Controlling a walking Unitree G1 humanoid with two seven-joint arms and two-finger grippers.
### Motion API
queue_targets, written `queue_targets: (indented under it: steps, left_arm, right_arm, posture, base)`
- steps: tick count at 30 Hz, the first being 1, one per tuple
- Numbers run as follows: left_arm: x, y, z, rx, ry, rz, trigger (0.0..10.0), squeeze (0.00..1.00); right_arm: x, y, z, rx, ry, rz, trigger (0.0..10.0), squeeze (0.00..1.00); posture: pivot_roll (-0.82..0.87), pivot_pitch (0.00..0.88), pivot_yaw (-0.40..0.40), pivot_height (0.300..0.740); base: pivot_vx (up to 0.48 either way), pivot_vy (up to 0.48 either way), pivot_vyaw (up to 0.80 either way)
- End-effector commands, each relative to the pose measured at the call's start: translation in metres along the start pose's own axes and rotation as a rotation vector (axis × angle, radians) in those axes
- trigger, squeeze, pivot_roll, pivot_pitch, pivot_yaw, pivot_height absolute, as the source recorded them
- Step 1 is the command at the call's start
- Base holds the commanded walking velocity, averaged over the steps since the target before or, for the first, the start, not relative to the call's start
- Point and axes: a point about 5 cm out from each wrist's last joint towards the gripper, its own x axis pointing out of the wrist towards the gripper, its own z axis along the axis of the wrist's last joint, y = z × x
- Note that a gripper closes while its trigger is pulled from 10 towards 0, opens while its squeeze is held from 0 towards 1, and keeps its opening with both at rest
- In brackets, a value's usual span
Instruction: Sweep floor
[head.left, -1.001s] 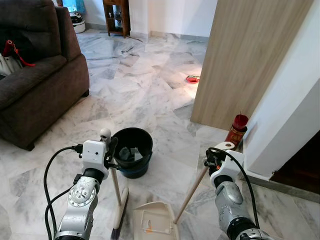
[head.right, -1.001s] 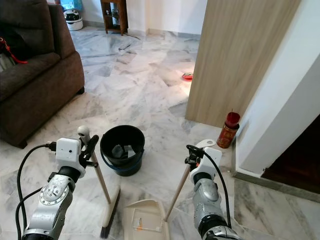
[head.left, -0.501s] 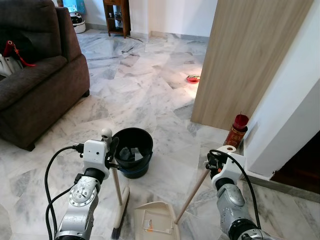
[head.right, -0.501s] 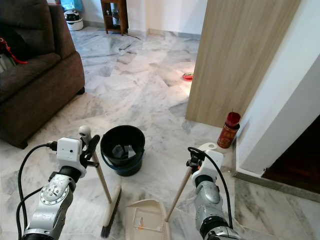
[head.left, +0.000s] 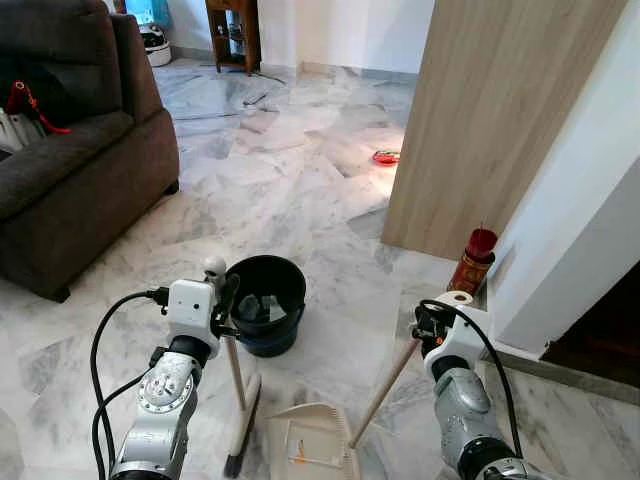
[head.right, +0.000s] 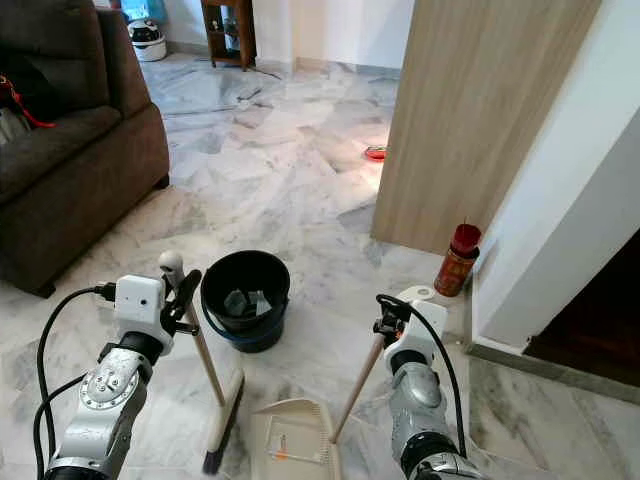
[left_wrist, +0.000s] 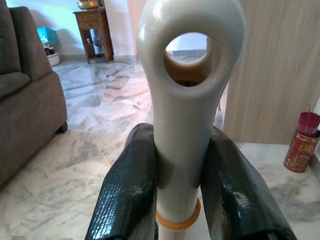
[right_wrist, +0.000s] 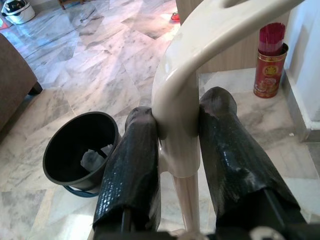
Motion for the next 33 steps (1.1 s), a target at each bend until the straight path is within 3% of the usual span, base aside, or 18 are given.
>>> queue_targets:
  steps: [1,3,4,9,10,11,12,21,22,23,24,27,28,29,30,31,33]
  left_arm:
    - [0.0058,-0.0018,0.0113,-0.002,-0.046,-0.013,10.0,0.00]
    - [0.0058,-0.0024,0.0113,-0.004,-0.046,-0.015,10.0,0.00]
    - [0.0058,-0.0028,0.0113,-0.006,-0.047,-0.016,10.0,0.00]
    - [0.0061,-0.0030,0.0112,-0.008,-0.046,-0.016,10.0,0.00]
    - [0.0060,-0.0032,0.0110,-0.009,-0.046,-0.016,10.0,0.00]
    - [0.0060,-0.0032,0.0110,-0.009,-0.046,-0.016,10.0,0.00]
    - [0.0061,-0.0033,0.0109,-0.010,-0.045,-0.017,10.0,0.00]
    - [0.0071,-0.0036,0.0110,-0.014,-0.046,-0.018,10.0,0.00]
    - [0.0074,-0.0037,0.0110,-0.015,-0.047,-0.018,10.0,0.00]
    - [0.0074,-0.0037,0.0110,-0.015,-0.047,-0.018,10.0,0.00]
    - [0.0077,-0.0045,0.0112,-0.017,-0.047,-0.020,10.0,0.00]
    - [0.0079,-0.0055,0.0113,-0.018,-0.048,-0.023,10.0,0.00]
    - [0.0081,-0.0058,0.0114,-0.020,-0.049,-0.024,10.0,0.00]
    - [0.0083,-0.0059,0.0114,-0.021,-0.049,-0.025,10.0,0.00]
    - [0.0084,-0.0059,0.0114,-0.021,-0.049,-0.025,10.0,0.00]
    - [0.0084,-0.0062,0.0114,-0.022,-0.049,-0.026,10.0,0.00]
    - [0.0084,-0.0064,0.0112,-0.022,-0.048,-0.028,10.0,0.00]
  right_arm:
    - [0.0040,0.0024,0.0096,0.007,-0.043,0.009,10.0,0.47]
    - [0.0040,0.0020,0.0095,0.003,-0.042,0.008,10.0,0.42]
    - [0.0039,0.0017,0.0094,0.001,-0.041,0.007,10.0,0.28]
    - [0.0039,0.0016,0.0097,0.001,-0.043,0.007,10.0,0.26]
    - [0.0039,0.0019,0.0099,0.006,-0.044,0.012,10.0,0.44]
    - [0.0039,0.0019,0.0099,0.006,-0.044,0.012,10.0,0.44]
    - [0.0040,0.0024,0.0101,0.011,-0.046,0.021,10.0,1.00]
    - [0.0049,0.0017,0.0130,-0.004,-0.057,0.018,10.0,1.00]
    - [0.0048,0.0013,0.0139,-0.007,-0.062,0.017,10.0,0.32]
    - [0.0048,0.0013,0.0139,-0.007,-0.062,0.017,10.0,0.32]
    - [0.0044,0.0005,0.0153,-0.013,-0.074,0.018,10.0,0.00]
    - [0.0035,-0.0004,0.0159,-0.016,-0.084,0.022,10.0,0.00]
    - [0.0030,-0.0008,0.0161,-0.015,-0.089,0.026,10.0,0.12]
    - [0.0025,-0.0010,0.0164,-0.014,-0.094,0.030,10.0,0.56]
    - [0.0023,-0.0012,0.0167,-0.014,-0.097,0.032,10.0,0.56]
    - [0.0019,-0.0015,0.0170,-0.017,-0.102,0.032,10.0,0.74]
    - [0.0014,-0.0018,0.0177,-0.023,-0.109,0.032,10.0,0.71]
  posture:
    - [0.09,0.000,-0.004,0.740]
    - [0.09,0.000,-0.005,0.740]
    - [0.09,0.000,-0.005,0.740]
    - [0.09,0.000,-0.006,0.740]
    - [0.09,0.000,-0.007,0.740]
    - [0.09,0.000,-0.007,0.740]
    - [0.09,0.000,-0.008,0.740]
    - [0.08,0.000,-0.009,0.740]
    - [0.08,0.000,-0.009,0.740]
    - [0.08,0.000,-0.009,0.740]
    - [0.08,0.000,-0.009,0.740]
    - [0.07,0.000,-0.008,0.740]
    - [0.07,0.000,-0.008,0.740]
    - [0.07,0.000,-0.008,0.740]
    - [0.07,0.000,-0.008,0.740]
    - [0.07,0.000,-0.009,0.740]
    - [0.07,0.000,-0.009,0.740]
  base:
    - [0.000,0.000,0.00]
    - [0.000,0.000,0.00]
    - [0.000,0.000,0.00]
    - [0.000,0.000,0.00]
    - [0.000,0.000,0.00]
    - [0.000,0.000,0.00]
    - [0.000,0.000,0.00]
    - [0.000,0.000,0.00]
    - [0.000,0.000,0.00]
    - [0.000,0.000,0.00]
    - [0.000,0.000,0.00]
    - [0.000,0.000,0.00]
    - [0.000,0.000,0.00]
    - [0.000,0.000,0.00]
    - [0.000,0.000,0.00]
    - [0.000,0.000,0.00]
    - [0.000,0.000,0.00]
